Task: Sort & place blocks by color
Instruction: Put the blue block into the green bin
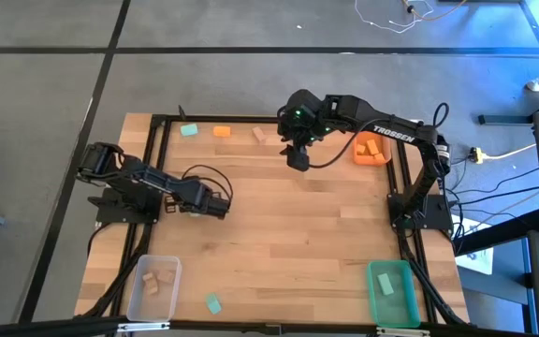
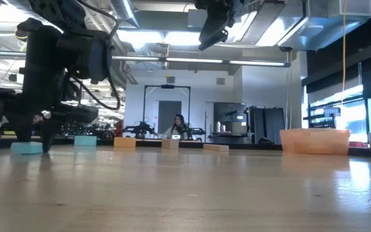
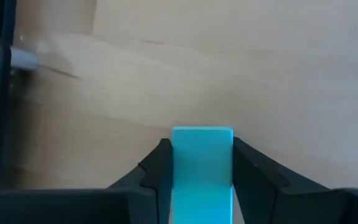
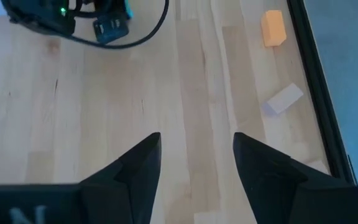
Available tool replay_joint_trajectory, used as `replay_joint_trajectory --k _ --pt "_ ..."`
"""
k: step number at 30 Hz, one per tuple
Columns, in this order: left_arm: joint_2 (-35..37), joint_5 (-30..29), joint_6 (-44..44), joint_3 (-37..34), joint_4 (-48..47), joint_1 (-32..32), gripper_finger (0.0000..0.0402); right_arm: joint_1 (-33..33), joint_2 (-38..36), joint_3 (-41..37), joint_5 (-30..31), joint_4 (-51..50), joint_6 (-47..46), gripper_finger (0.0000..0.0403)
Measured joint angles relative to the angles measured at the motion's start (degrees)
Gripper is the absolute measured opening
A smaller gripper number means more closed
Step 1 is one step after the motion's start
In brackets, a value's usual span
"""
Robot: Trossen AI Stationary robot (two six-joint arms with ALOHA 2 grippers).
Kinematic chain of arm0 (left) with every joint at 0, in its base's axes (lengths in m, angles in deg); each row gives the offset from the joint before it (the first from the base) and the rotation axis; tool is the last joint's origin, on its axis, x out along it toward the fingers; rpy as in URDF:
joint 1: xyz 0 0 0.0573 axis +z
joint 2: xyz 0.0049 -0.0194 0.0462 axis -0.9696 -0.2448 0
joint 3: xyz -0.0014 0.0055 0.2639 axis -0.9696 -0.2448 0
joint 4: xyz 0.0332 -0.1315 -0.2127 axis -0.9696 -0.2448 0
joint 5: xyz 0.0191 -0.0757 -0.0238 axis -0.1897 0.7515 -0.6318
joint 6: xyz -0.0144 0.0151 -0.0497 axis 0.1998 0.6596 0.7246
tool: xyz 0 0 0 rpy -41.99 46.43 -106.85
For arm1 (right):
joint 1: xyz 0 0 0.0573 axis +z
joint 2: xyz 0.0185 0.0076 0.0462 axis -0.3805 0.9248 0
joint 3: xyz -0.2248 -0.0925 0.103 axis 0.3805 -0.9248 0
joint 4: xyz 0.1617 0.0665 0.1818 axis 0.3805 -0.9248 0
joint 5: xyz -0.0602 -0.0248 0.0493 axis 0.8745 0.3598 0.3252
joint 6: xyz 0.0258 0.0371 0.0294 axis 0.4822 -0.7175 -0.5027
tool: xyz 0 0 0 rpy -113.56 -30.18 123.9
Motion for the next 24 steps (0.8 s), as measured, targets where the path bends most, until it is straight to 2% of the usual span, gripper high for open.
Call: replay_joint_trajectory --k 5,13,17,21,24 --pt "0.1 1.9 -13.2 1.9 0.2 0.6 0.0122 0.0 0.0 0.0 0.0 2.4 -1.3 0.0201" --pt "0.2 1.7 -37.1 7.8 -0.1 0.6 0.0122 0.0 0.0 0.0 0.0 4.8 -5.2 0.0201" --pt "3.0 1.1 -46.3 10.7 -0.6 0.6 0.0122 0.2 0.0 0.0 -2.2 1.1 3.2 0.0201" --pt "7.6 1.8 -55.4 13.2 -1.9 1.6 0.0122 0.3 0.0 0.0 -9.8 -2.4 13.2 0.0201" --pt "12.6 5.7 -59.7 14.3 -2.7 3.1 0.0122 1.0 0.0 0.0 -14.5 -4.1 19.6 0.0201"
